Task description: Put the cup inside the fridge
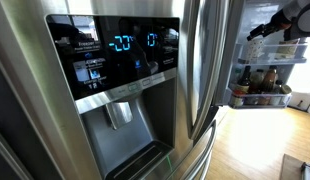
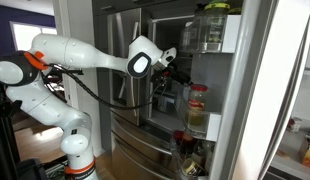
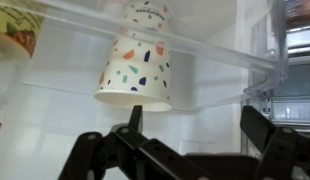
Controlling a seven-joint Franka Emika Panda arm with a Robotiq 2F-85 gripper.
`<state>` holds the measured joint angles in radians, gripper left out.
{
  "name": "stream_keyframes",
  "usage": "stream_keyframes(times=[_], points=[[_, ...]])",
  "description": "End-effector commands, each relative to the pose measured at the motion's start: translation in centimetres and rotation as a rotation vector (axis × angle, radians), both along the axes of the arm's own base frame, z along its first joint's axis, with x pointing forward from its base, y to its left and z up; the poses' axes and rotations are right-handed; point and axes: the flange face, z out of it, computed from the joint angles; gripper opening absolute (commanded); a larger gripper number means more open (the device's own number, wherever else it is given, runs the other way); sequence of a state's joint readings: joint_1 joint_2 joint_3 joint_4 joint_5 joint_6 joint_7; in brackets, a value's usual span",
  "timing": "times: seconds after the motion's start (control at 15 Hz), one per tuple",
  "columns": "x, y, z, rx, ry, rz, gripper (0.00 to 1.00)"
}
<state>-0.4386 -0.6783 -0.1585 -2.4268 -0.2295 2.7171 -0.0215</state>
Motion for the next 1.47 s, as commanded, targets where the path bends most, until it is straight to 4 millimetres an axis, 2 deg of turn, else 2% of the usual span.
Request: stream_keyframes(times=[0.0, 0.33, 0.4, 0.47, 0.87, 1.07, 1.13, 1.27, 1.4], points=[[0.7, -0.9, 0.2, -0.048, 0.057, 0.089, 1.0], [1.0, -1.8, -1.1, -0.059, 0.112, 0.137, 1.0], [1.0, -1.9, -1.2, -0.058, 0.119, 0.138, 0.83], [1.1, -2.0, -1.4, -0.059, 0.121, 0.144, 0.73], [1.0, -2.0, -1.3, -0.061, 0.136, 0.138, 0.26], [0.8, -1.0, -0.7, -0.083, 0.141, 0.153, 0.05], [0.8, -0.5, -0.4, -0.092, 0.143, 0.161, 0.01], [0.7, 0.8, 0.6, -0.111, 0.135, 0.167, 0.0], [0.8, 3.1, 2.1, -0.146, 0.113, 0.213, 0.01]])
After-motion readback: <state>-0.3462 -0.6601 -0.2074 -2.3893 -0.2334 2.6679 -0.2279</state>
